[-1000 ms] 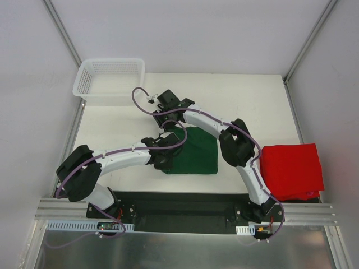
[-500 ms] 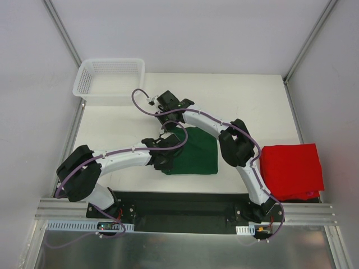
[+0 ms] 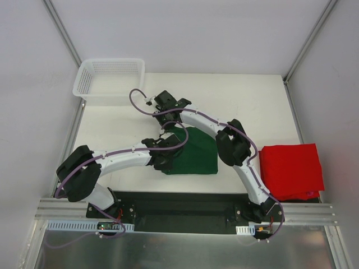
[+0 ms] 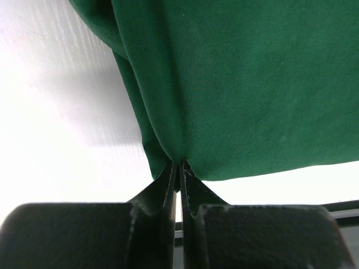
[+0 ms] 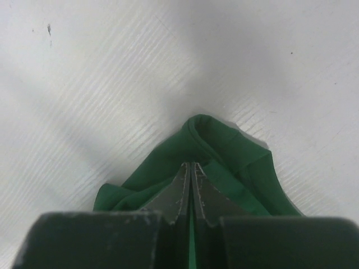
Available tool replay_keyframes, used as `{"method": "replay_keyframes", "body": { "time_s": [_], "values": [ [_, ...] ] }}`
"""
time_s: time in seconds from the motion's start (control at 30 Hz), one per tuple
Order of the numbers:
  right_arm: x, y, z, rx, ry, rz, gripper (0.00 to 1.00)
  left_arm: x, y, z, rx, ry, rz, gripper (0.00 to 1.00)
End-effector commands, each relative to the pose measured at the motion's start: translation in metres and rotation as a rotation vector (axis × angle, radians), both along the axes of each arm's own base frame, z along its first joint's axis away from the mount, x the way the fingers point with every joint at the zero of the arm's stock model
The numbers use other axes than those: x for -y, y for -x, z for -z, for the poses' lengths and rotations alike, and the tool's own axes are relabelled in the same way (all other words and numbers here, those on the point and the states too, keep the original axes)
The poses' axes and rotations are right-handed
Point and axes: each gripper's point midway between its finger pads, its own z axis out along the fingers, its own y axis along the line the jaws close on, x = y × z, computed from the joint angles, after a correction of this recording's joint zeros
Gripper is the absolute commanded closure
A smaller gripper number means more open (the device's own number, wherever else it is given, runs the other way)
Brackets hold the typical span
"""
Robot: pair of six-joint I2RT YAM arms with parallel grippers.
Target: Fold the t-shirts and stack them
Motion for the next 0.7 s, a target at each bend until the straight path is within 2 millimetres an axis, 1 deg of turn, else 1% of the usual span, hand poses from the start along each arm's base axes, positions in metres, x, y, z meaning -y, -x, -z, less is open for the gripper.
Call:
{"method": "replay_keyframes", "body": {
  "time_s": [0.0,0.17,0.27,0.3,0.33,0.37,0.4,0.43,0.47,0.5,0.53,0.57,0.6,0.63,0.67],
  "values": [
    [-0.007,-0.008,-0.018,0.059,-0.007,-0.013,0.99,-0.012,0.011,-0.007,0.010,-0.018,-0.002,1.00],
    [-0.004,-0.014,-0.015,0.058,-0.008,0.002,0.99,-0.020,0.011,-0.009,0.024,-0.044,-0.015,1.00],
    [-0.002,-0.012,-0.013,0.058,-0.003,0.005,0.99,-0.023,0.010,-0.009,0.023,-0.060,-0.015,1.00],
    [-0.002,-0.013,-0.017,0.067,-0.007,0.008,0.95,-0.023,0.010,-0.009,0.023,-0.063,-0.014,1.00],
    [0.001,-0.012,-0.015,0.065,0.001,0.010,0.83,-0.025,0.011,-0.009,0.022,-0.075,-0.015,1.00],
    [0.001,-0.012,-0.017,0.070,0.000,0.012,0.65,-0.026,0.010,-0.009,0.023,-0.081,-0.018,0.96],
    [0.002,-0.013,-0.023,0.082,-0.012,0.015,0.61,-0.027,0.010,-0.010,0.024,-0.084,-0.017,0.83],
    [0.007,-0.015,-0.021,0.100,0.011,0.033,0.56,-0.026,0.009,-0.012,0.027,-0.084,-0.016,0.73],
    [0.009,-0.016,-0.023,0.107,0.011,0.040,0.35,-0.028,0.010,-0.012,0.025,-0.092,-0.017,0.61],
    [0.010,-0.017,-0.025,0.114,0.012,0.048,0.27,-0.028,0.010,-0.014,0.025,-0.095,-0.014,0.47],
    [0.013,-0.019,-0.034,0.134,0.008,0.059,0.19,-0.029,0.009,-0.015,0.027,-0.101,-0.014,0.28],
    [0.017,-0.017,-0.030,0.131,0.019,0.065,0.04,-0.033,0.010,-0.016,0.027,-0.119,-0.016,0.15],
    [0.019,-0.018,-0.035,0.145,0.010,0.073,0.04,-0.033,0.008,-0.019,0.033,-0.123,-0.013,0.03],
    [0.022,-0.020,-0.046,0.165,0.002,0.088,0.04,-0.035,0.008,-0.021,0.035,-0.137,-0.012,0.01],
    [0.027,-0.020,-0.046,0.168,0.004,0.099,0.04,-0.038,0.005,-0.028,0.049,-0.156,-0.018,0.01]
  ]
}}
